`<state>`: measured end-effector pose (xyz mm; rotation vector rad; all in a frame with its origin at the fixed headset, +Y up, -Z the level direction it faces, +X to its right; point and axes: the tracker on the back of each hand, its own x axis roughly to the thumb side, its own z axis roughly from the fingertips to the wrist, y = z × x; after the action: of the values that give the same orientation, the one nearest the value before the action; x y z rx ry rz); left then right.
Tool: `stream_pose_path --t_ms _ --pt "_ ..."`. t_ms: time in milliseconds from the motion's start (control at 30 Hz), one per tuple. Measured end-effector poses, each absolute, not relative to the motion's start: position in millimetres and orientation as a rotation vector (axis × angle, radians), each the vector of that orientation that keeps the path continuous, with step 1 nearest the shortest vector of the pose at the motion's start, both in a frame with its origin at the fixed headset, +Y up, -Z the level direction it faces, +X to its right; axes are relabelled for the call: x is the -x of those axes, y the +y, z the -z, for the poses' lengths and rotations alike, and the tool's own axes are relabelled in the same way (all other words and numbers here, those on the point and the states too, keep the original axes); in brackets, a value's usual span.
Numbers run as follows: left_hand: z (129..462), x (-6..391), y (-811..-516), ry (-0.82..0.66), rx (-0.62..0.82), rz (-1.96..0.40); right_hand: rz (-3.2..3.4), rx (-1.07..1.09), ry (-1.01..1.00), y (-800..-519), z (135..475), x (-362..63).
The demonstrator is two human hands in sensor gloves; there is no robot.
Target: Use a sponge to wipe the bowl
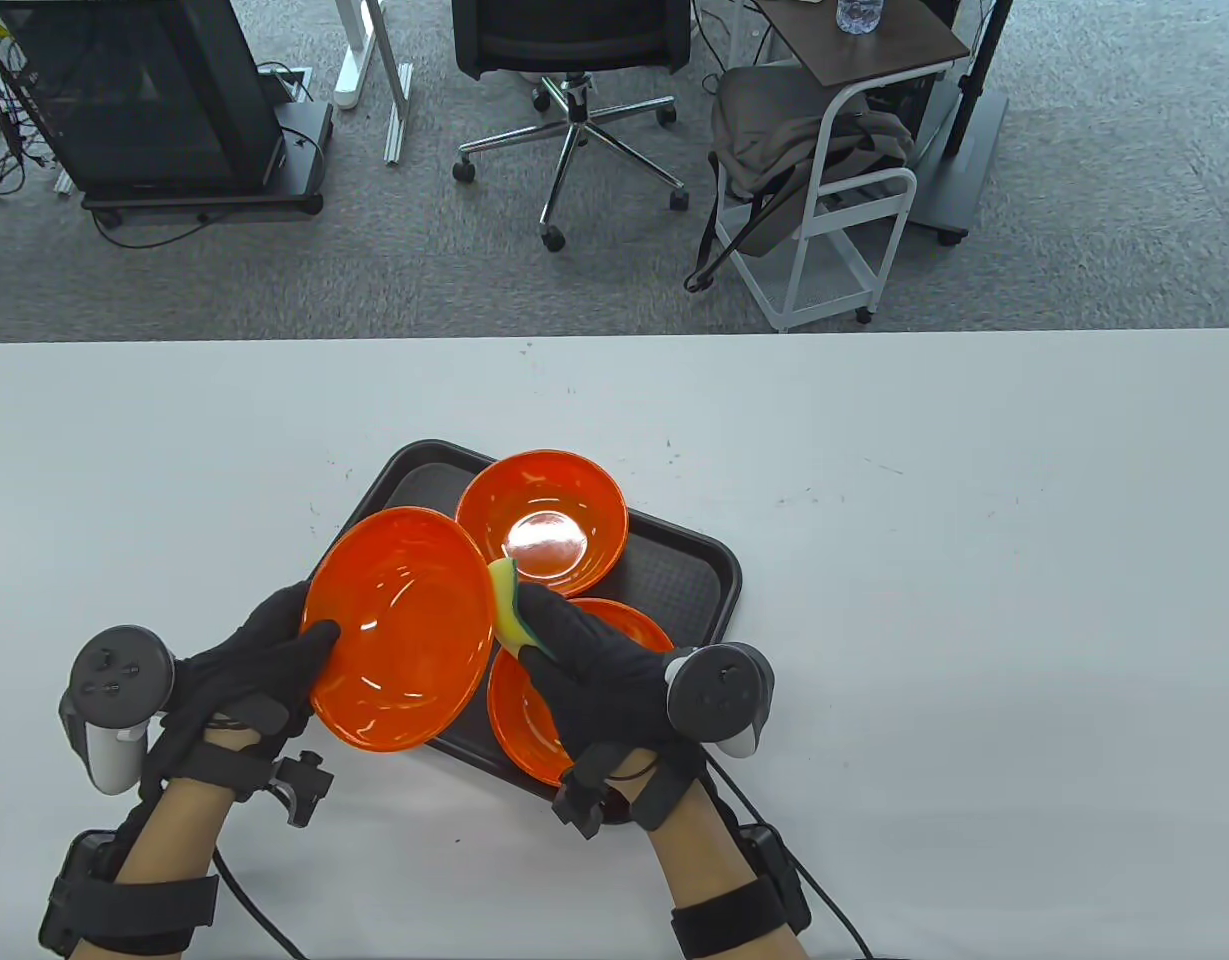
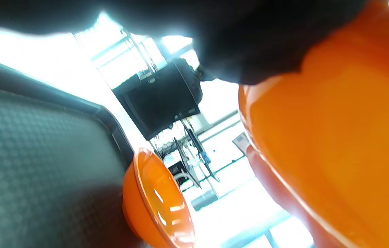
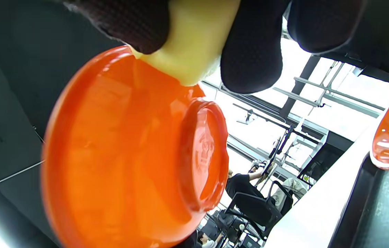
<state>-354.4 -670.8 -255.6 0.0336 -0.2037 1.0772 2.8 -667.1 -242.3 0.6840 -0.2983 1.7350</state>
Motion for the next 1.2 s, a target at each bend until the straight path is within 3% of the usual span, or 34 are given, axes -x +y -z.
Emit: stream_pose_path --t_ms 167,700,1200 --pt "250 330 -665 -0.402 0.022 -1.048 -1.682 -0.664 -0.297 -669 245 -1" --pt "239 309 -659 -0.582 0.004 -1.189 -1.368 -0.778 0.154 -684 252 28" --pt "237 319 -654 -0.478 -0.163 -1.254 -1.349 -0.825 0.302 -689 235 65"
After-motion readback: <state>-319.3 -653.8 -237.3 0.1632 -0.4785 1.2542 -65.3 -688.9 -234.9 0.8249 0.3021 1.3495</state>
